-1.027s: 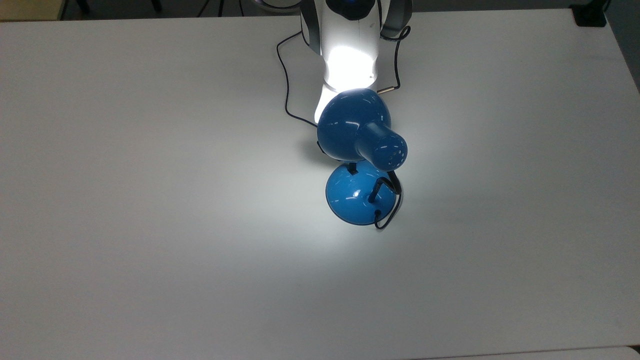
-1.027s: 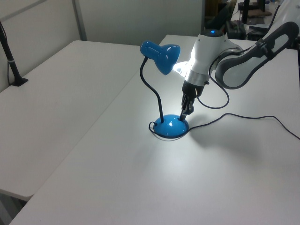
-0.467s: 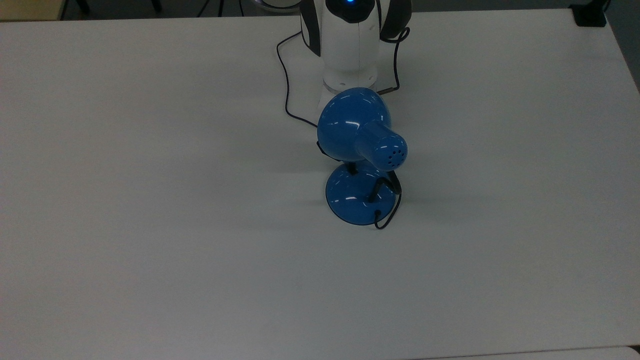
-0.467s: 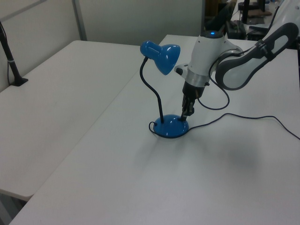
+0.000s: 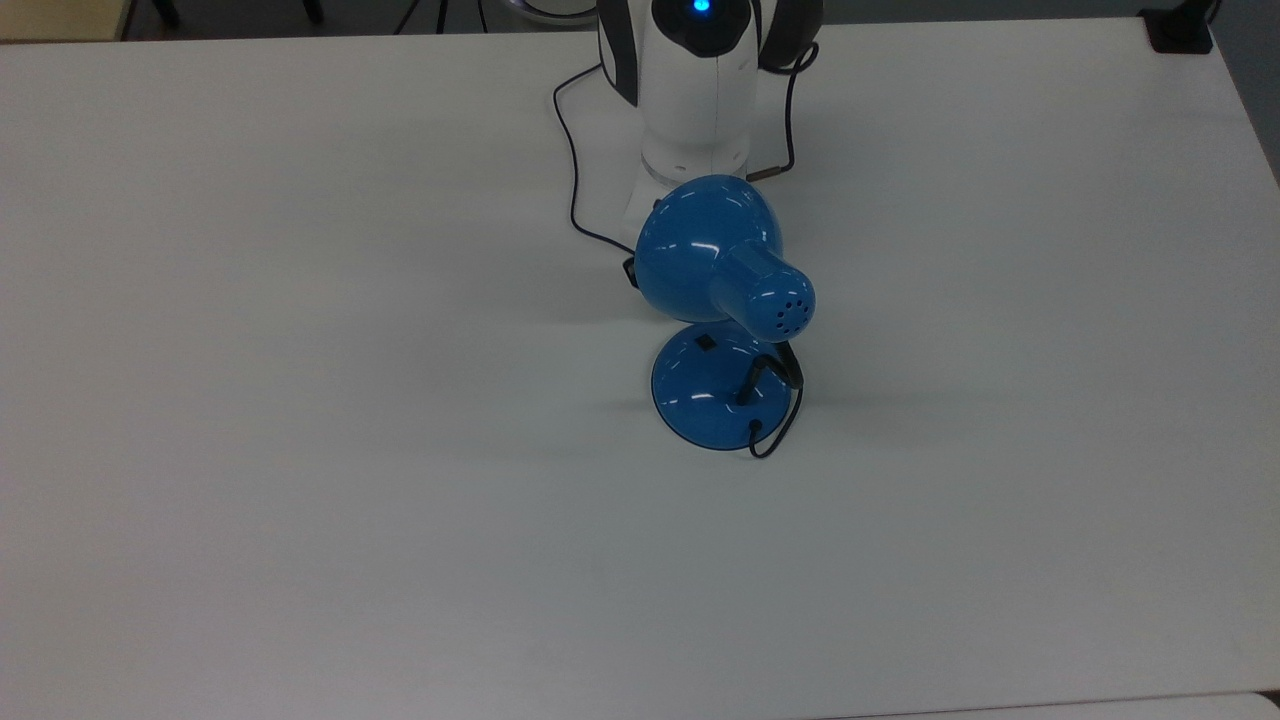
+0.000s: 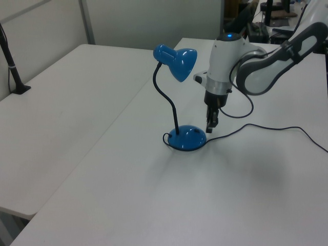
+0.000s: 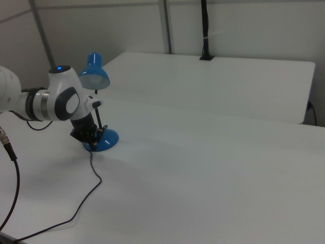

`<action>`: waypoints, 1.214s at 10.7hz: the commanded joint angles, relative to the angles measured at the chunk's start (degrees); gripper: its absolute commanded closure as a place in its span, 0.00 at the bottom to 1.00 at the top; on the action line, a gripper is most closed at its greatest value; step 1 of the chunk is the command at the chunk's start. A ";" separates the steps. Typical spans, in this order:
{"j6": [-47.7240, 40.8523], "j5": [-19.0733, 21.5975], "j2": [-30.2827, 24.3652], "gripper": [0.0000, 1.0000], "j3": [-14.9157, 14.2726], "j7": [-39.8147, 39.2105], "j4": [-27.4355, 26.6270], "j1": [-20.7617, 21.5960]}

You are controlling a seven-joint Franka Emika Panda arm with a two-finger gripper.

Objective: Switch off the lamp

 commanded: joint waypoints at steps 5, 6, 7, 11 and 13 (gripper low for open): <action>-35.01 0.01 -15.58 0.76 -0.89 12.47 7.48 -2.84; -38.36 0.01 -15.41 0.65 -0.89 12.47 11.79 -4.69; -39.62 0.10 -15.32 0.42 -0.89 12.47 14.79 -6.80; -44.71 -0.34 -15.67 0.00 -2.03 11.77 19.99 -9.45; -44.82 -0.51 -15.94 0.00 -2.12 11.77 20.36 -9.63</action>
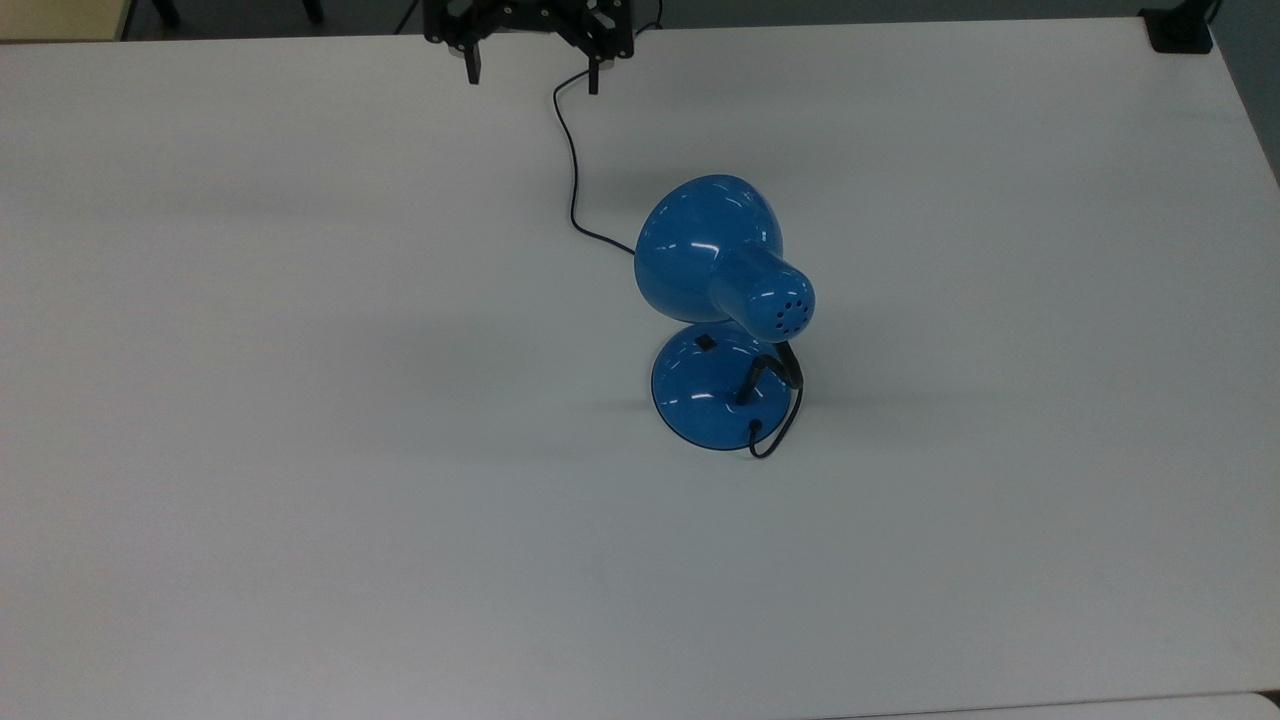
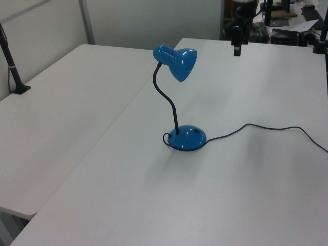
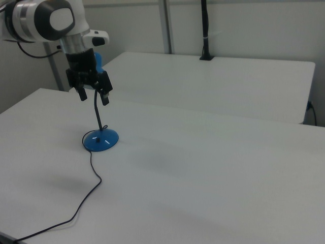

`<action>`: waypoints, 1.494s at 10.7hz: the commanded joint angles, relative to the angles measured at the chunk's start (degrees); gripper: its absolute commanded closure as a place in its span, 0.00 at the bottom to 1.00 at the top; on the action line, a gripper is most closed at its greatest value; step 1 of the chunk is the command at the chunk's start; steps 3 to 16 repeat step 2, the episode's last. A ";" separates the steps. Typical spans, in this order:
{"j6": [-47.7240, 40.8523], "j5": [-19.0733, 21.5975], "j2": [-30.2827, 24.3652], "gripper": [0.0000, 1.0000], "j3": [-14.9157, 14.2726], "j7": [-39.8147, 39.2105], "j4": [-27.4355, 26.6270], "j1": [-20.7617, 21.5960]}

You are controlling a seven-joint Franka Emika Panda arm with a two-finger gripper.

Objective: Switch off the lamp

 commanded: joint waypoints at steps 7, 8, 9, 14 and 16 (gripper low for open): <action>-2.33 -1.99 0.20 0.00 -0.23 0.33 2.96 -0.18; -2.33 -1.99 0.20 0.00 -0.23 0.33 2.96 -0.18; -2.33 -1.99 0.20 0.00 -0.23 0.33 2.96 -0.18; -2.33 -1.99 0.20 0.00 -0.23 0.33 2.96 -0.18; -2.33 -1.99 0.20 0.00 -0.23 0.33 2.96 -0.18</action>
